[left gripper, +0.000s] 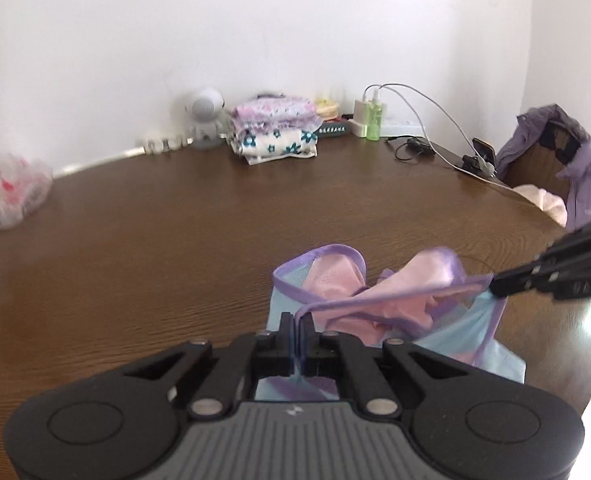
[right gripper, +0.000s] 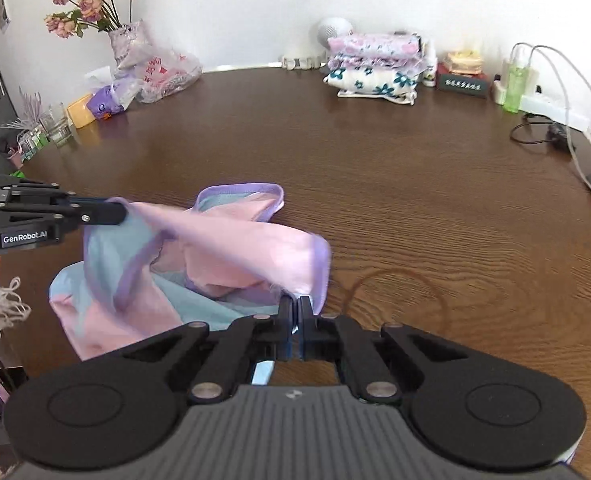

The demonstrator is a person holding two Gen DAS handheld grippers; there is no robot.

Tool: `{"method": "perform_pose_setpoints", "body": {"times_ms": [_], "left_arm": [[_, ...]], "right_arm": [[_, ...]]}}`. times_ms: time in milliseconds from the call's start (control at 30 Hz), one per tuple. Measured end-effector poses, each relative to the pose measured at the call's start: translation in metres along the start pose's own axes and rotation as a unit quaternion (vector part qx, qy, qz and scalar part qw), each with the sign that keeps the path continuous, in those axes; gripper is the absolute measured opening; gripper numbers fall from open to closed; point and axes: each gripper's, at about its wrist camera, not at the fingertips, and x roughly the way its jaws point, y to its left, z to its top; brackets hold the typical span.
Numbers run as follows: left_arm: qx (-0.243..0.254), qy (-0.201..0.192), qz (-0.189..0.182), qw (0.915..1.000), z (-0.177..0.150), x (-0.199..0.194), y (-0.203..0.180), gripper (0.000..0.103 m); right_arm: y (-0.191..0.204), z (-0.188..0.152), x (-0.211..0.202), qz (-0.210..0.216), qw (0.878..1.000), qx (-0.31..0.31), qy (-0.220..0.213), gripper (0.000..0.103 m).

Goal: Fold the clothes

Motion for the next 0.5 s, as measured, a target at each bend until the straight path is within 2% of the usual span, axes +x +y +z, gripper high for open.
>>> {"method": "perform_pose_setpoints", "body": {"times_ms": [200, 300, 367, 400, 500], "left_arm": [[0.044, 0.017, -0.009, 0.9988, -0.032, -0.011, -0.033, 0.003], [0.045, 0.021, 0.000, 0.9988, -0.037, -0.007, -0.037, 0.007], [0.042, 0.023, 0.006, 0.9988, -0.038, -0.005, -0.037, 0.012], [0.039, 0.023, 0.008, 0.9989, -0.037, -0.005, -0.037, 0.013], [0.035, 0.016, 0.012, 0.9992, -0.035, -0.004, -0.037, 0.016]], "right_arm": [[0.010, -0.032, -0.009, -0.022, 0.999, -0.025, 0.007, 0.002], [0.023, -0.044, -0.007, -0.054, 0.998, -0.041, -0.009, 0.004], [0.027, -0.049, -0.009, -0.053, 0.998, -0.031, -0.022, 0.009], [0.027, -0.050, -0.010, -0.053, 0.998, -0.022, -0.030, 0.015], [0.028, -0.053, -0.012, -0.063, 0.997, 0.005, -0.055, 0.025]]}}
